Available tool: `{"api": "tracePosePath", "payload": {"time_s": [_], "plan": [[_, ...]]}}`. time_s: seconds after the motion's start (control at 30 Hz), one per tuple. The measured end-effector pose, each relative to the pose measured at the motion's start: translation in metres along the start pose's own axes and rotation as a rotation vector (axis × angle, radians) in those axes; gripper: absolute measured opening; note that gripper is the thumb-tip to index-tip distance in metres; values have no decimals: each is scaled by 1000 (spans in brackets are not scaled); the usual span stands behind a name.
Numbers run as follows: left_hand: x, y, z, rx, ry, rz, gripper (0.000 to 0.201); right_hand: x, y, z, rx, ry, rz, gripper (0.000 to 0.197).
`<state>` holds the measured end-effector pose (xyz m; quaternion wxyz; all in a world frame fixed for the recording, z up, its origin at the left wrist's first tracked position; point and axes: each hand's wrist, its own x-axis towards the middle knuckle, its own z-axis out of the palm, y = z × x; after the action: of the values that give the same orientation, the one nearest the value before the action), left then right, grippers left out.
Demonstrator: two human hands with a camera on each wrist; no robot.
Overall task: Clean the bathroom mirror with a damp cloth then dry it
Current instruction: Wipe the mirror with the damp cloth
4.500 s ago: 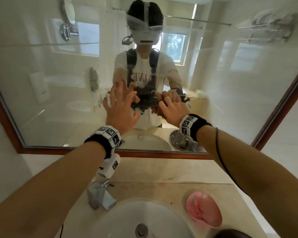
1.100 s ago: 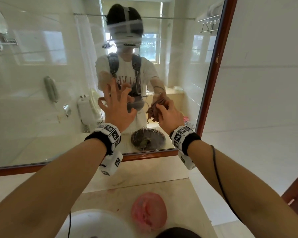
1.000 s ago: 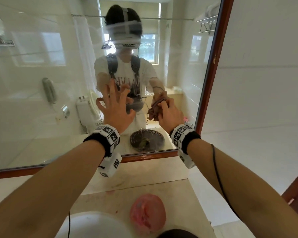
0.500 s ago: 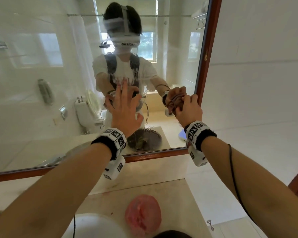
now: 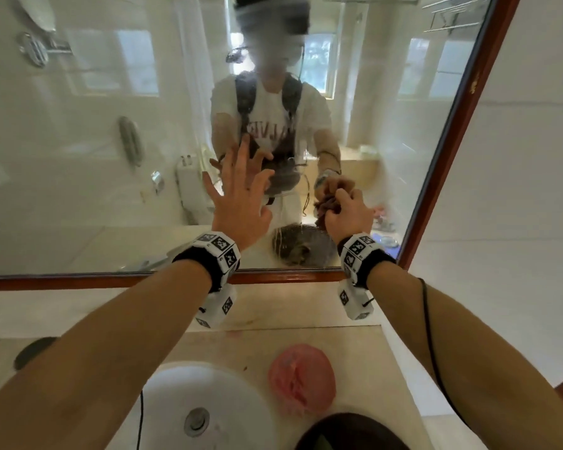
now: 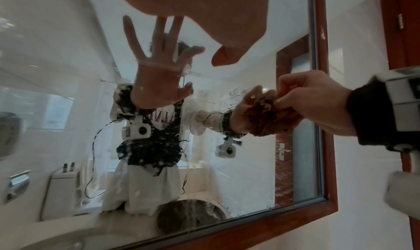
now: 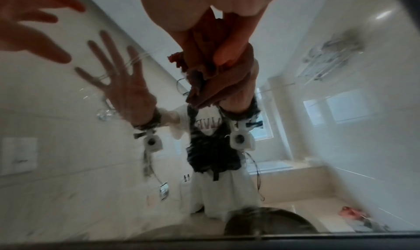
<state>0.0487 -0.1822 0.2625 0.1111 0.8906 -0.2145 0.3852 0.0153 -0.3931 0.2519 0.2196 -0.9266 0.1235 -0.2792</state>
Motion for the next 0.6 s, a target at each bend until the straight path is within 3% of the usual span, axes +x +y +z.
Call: {"api": "tracePosePath", "payload": {"time_s": [0.23,0.3,0.6], "plan": [[-14,-65,-19,6,-21,-70,63,-27,-76,53,-65,-79,-222,16],[-18,-75,-20,9,-42,-74,65,-33,-86,56,-86,-78,-225,18],[-27,-63,-8,-13,-49,-41,61,-30,-44,32,-187,-46,-188,14]]}}
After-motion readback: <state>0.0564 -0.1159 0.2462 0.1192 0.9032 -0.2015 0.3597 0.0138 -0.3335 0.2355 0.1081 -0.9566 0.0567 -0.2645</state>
